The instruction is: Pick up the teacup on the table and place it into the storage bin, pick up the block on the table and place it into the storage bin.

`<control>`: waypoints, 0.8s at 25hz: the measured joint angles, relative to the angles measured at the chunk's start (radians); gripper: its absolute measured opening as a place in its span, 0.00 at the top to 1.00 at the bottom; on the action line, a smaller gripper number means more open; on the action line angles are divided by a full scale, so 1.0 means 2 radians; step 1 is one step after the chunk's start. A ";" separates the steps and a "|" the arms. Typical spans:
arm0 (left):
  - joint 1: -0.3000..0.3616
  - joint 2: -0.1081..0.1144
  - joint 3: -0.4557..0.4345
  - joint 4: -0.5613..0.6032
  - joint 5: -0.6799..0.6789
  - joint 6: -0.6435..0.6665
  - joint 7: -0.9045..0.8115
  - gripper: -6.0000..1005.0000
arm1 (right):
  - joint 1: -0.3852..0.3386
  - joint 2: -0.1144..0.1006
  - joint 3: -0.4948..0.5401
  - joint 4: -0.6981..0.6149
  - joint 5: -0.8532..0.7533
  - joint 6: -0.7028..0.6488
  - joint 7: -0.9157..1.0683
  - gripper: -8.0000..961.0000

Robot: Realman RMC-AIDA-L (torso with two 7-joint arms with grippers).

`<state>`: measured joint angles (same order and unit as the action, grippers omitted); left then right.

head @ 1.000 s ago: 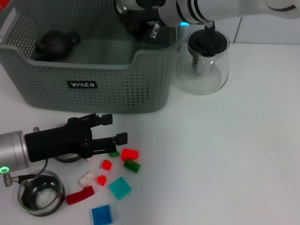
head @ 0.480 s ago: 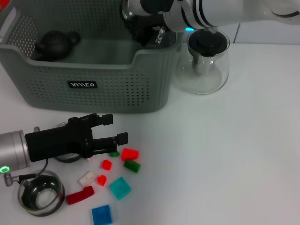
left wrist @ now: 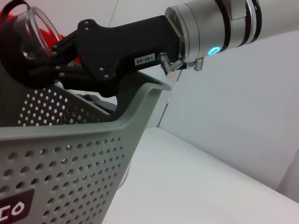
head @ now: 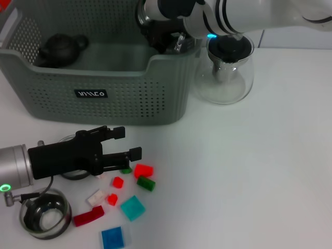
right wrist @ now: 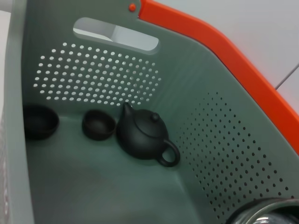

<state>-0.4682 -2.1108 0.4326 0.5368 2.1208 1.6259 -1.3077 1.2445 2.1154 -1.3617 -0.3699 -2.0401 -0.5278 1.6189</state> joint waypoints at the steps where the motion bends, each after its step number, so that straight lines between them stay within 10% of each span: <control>1: 0.000 0.000 0.000 0.000 0.000 0.000 0.000 0.15 | -0.001 0.000 0.000 0.000 0.000 0.000 0.000 0.86; 20: 0.002 0.000 0.000 0.000 0.000 0.000 -0.003 0.15 | -0.002 0.000 -0.001 -0.001 0.000 -0.005 0.004 0.67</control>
<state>-0.4643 -2.1108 0.4326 0.5368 2.1209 1.6261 -1.3129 1.2413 2.1153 -1.3644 -0.3727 -2.0401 -0.5370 1.6264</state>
